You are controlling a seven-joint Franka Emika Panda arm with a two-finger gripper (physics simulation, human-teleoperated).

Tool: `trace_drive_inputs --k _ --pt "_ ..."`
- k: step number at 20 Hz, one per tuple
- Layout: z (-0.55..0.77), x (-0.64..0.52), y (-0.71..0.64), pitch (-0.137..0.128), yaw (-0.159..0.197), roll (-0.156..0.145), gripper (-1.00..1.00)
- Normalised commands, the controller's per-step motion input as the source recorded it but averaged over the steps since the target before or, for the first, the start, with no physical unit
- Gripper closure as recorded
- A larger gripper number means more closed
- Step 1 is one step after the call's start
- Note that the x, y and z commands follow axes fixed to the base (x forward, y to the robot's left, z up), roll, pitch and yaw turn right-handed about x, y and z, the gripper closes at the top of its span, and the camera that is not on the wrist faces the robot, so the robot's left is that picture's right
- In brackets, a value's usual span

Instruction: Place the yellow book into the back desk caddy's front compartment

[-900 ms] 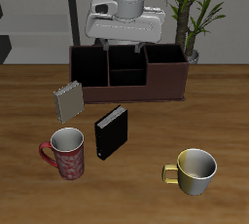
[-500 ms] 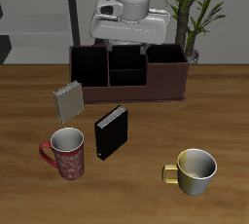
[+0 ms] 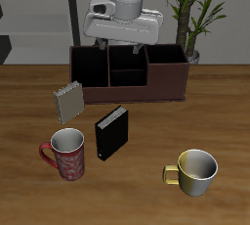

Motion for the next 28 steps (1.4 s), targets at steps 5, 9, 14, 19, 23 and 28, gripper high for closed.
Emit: trace_drive_inputs --k 5,9,14,19,23,28 --pt "-0.13 -0.33 -0.48 -0.033 0.014 -0.007 -1.0" --pt "-0.07 -0.17 -0.32 -0.007 0.03 0.04 -1.0" --pt "-0.07 -0.23 -0.49 -0.01 -0.04 0.036 -1.0" --pt "-0.03 -0.17 -0.47 -0.035 -0.03 -0.03 -1.0" --pt "-0.05 -0.09 -0.42 -0.033 -0.024 -0.041 -1.0" --pt "-0.09 -0.02 -0.24 -0.04 -0.027 -0.033 -1.0"
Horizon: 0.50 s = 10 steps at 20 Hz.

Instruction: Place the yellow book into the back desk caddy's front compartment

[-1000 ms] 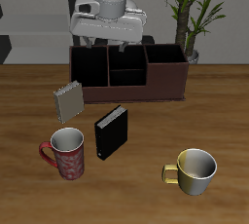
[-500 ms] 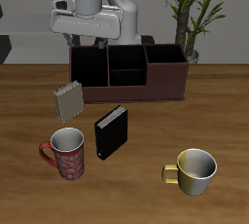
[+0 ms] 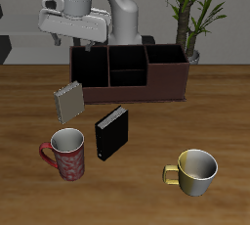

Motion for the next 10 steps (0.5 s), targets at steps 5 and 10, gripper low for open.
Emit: trace_drive_inputs --k 5,10 --pt "-0.25 0.03 -0.09 -0.017 -0.044 0.004 -1.0" --pt "-0.23 0.01 -0.1 -0.029 -0.056 -0.001 -1.0"
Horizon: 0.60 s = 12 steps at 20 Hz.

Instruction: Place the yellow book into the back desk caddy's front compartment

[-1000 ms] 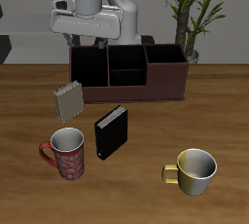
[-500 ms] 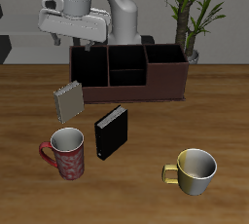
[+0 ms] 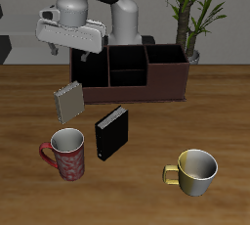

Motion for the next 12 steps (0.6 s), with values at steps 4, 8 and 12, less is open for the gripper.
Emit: trace_drive_inputs --k 4,8,12 --pt "-0.38 0.02 -0.22 -0.028 -0.062 -0.036 -1.0" --pt "-0.24 0.01 -0.07 -0.012 -0.048 -0.003 -1.0" --pt "-0.27 0.04 0.04 0.013 -0.006 0.022 -1.0"
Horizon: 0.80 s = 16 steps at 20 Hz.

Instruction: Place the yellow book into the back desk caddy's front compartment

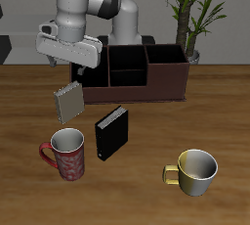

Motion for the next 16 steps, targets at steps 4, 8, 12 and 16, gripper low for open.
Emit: trace_drive_inputs --k 4,8,12,16 --pt "-0.18 -0.01 0.06 0.001 -0.017 -0.014 -1.0" --pt "-0.21 -0.07 -0.03 0.003 -0.026 0.006 -1.0" --pt "-0.26 -0.03 -0.07 0.03 -0.019 -0.021 -1.0" --pt "-0.08 0.02 -0.02 0.002 -0.035 -0.007 -1.0"
